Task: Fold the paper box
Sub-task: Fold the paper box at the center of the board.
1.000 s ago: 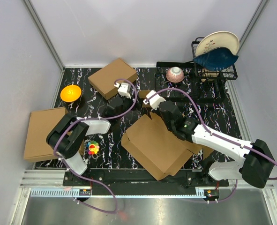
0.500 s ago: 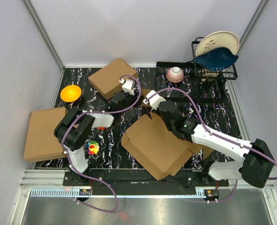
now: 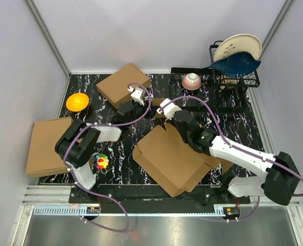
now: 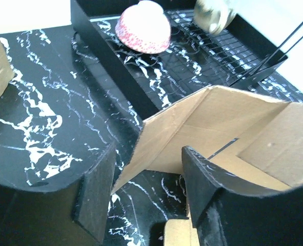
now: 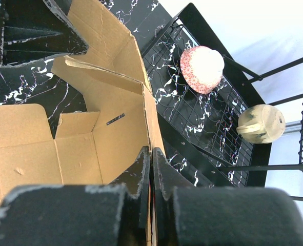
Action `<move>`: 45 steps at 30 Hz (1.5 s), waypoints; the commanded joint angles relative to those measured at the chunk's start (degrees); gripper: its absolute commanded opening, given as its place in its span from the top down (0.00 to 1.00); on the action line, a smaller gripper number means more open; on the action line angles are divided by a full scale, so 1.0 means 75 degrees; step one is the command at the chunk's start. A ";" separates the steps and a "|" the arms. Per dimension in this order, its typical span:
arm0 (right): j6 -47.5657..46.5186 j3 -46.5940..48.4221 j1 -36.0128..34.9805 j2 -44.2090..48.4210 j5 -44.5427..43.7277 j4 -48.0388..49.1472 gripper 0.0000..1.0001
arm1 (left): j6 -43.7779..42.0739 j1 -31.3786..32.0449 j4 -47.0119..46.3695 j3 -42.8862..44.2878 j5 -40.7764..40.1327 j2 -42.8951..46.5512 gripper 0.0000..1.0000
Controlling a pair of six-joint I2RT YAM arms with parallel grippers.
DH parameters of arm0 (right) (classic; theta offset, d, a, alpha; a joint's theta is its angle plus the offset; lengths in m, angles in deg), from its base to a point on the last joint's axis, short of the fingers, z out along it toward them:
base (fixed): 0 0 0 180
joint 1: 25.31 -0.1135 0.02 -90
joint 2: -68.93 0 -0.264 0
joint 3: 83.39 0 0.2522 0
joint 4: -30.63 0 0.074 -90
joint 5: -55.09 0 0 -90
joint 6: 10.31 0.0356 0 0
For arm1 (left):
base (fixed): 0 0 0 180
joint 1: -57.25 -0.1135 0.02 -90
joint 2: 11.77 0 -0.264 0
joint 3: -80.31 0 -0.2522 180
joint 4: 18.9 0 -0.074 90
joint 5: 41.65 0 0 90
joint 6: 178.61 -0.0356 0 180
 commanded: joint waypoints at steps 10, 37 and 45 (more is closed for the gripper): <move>0.0285 -0.0323 0.0045 0.0184 0.0584 -0.0539 1.00 | 0.0377 -0.0906 -0.2492 0.0303 0.2996 -0.0781 0.39; 0.0273 -0.0206 0.0057 -0.0167 0.0573 -0.0504 1.00 | -0.0772 -0.0753 -0.0547 0.0890 0.3864 -0.0514 0.95; 0.0366 -0.0100 0.0057 -0.0331 0.0491 -0.0574 1.00 | -0.0784 -0.0753 0.1406 0.1170 0.3618 0.0319 0.98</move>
